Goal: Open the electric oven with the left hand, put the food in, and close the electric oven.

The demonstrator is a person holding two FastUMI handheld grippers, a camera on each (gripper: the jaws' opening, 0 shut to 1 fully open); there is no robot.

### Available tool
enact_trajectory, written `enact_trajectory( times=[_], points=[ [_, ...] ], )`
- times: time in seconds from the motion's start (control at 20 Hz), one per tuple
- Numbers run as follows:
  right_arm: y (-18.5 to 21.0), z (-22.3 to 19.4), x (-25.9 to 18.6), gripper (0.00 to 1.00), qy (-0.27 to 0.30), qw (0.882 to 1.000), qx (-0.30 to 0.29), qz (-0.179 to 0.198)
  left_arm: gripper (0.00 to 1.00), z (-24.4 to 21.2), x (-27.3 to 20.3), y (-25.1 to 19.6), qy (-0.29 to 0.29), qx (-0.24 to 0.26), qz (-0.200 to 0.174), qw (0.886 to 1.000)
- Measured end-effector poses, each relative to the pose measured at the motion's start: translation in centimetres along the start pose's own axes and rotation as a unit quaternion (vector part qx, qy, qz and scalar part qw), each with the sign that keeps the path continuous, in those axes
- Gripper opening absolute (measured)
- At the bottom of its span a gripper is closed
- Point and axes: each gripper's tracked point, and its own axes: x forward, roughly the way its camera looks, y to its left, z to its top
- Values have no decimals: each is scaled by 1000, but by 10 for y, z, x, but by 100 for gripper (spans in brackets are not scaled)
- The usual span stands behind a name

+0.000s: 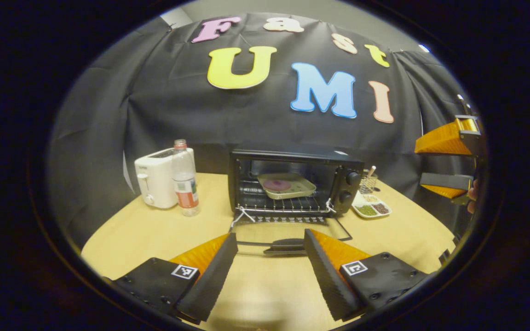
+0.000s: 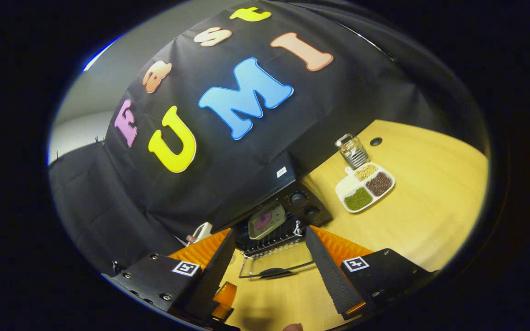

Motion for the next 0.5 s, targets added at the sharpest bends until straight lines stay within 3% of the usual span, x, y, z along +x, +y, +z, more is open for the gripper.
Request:
enact_trajectory(
  times=[0.25, 0.5],
  points=[
    [-16, 30, -40, 97, -52, 989, -136, -32, 99, -37, 29, -26, 55, 6, -24, 998],
    [-34, 54, -77, 98, -89, 956, -267, -87, 98, -75, 56, -40, 112, -10, -23, 993]
  ],
)
